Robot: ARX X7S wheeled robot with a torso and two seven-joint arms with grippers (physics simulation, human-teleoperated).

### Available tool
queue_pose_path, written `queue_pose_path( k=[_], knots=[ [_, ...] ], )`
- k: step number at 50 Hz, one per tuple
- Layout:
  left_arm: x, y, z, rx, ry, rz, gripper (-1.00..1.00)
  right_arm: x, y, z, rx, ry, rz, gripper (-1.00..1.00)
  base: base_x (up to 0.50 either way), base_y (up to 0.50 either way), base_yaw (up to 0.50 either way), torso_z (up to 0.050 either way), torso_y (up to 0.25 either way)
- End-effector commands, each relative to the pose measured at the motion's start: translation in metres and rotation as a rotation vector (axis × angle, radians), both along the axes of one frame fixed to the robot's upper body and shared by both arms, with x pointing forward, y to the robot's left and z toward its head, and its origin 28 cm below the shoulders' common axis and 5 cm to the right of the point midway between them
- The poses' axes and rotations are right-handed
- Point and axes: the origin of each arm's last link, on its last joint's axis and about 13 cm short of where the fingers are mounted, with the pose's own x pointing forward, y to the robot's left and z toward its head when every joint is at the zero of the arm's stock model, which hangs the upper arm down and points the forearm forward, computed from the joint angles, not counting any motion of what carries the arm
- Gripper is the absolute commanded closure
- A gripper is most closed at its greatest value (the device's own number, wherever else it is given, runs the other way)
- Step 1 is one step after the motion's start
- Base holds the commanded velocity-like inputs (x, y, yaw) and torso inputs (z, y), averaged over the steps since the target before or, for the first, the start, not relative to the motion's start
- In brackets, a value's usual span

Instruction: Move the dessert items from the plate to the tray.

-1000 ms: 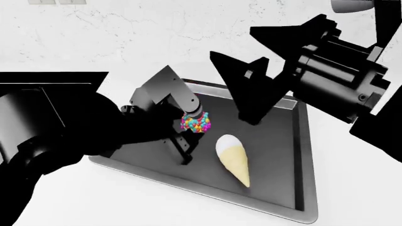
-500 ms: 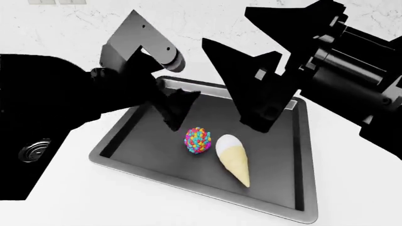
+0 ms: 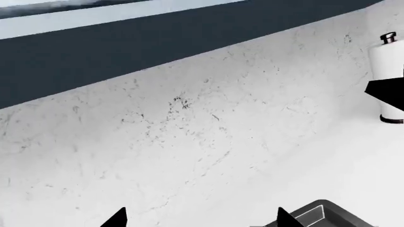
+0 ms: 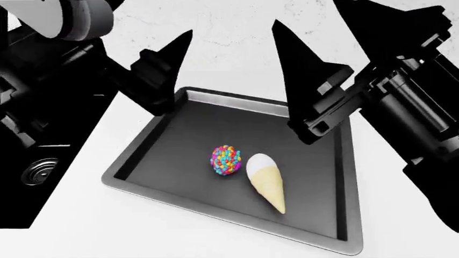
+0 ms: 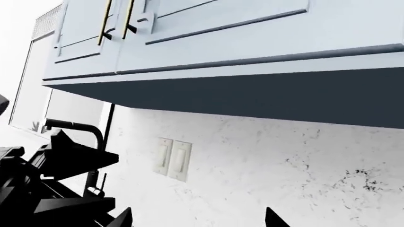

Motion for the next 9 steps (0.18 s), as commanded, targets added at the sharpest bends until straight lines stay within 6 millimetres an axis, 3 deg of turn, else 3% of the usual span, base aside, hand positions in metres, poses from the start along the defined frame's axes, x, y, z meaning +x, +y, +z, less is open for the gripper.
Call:
queue_pose_path(
  k=[1,9],
  knots=[
    [-0.030,0.002,0.012,-0.072,-0.247,0.056,-1.00,-0.026,0.005,0.008,-0.004,-0.189,-0.040,-1.00,0.00,0.00,0.00,0.000,0.000],
    [-0.041,0.000,0.017,-0.098,-0.293,0.047,-1.00,-0.040,0.006,0.014,0.000,-0.197,-0.016,-1.00,0.00,0.00,0.00,0.000,0.000]
  ],
)
